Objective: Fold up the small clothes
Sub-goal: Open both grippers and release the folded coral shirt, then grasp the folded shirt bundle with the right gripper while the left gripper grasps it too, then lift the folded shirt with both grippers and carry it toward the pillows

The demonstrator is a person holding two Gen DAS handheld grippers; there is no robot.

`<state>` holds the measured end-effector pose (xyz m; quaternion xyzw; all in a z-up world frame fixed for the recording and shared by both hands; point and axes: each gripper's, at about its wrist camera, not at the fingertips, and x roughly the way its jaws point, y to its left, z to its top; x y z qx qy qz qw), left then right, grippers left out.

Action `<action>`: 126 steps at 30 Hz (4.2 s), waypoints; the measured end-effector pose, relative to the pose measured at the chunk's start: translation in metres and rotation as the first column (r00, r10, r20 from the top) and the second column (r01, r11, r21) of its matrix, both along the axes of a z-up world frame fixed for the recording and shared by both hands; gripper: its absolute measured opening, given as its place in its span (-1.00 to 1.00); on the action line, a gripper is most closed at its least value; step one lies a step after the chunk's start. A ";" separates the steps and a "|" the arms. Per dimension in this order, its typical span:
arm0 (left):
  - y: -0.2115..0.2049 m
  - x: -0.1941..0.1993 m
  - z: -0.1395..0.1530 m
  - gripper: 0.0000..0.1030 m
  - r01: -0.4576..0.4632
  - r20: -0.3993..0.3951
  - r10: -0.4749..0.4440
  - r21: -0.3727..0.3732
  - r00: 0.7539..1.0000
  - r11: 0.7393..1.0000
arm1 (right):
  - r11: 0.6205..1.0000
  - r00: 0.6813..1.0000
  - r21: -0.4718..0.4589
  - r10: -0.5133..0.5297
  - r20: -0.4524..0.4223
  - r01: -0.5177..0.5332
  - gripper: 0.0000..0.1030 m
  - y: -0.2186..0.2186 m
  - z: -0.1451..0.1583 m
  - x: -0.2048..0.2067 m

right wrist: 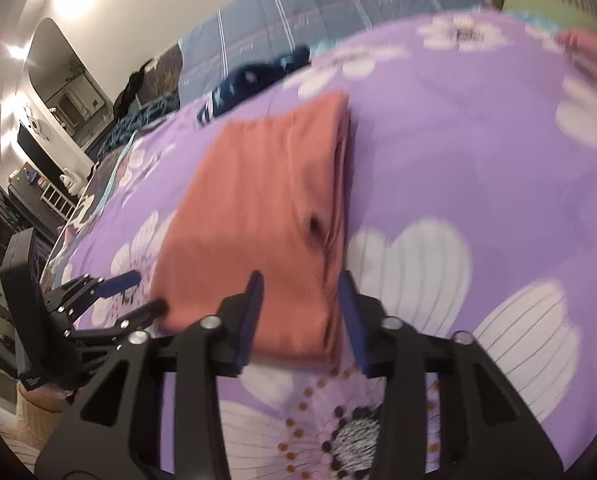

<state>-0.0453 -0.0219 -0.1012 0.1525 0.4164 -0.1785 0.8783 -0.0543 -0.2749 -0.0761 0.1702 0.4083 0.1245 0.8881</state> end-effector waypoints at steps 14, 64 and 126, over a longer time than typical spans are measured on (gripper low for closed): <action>0.008 0.049 -0.005 0.51 -0.044 -0.047 0.039 -0.119 0.998 0.992 | 1.000 0.991 0.016 -0.009 -0.136 0.011 0.17 -0.004 -0.026 0.052; -0.004 0.150 -0.038 0.95 0.056 -0.230 -0.227 -0.574 0.947 0.817 | 0.974 0.973 0.187 0.157 -0.168 -0.124 -0.16 0.004 -0.051 0.129; -0.527 0.163 0.103 0.06 0.639 0.007 -0.703 -0.423 0.711 0.642 | 0.728 0.779 -0.289 -0.615 0.126 0.622 -0.45 -0.416 0.113 0.052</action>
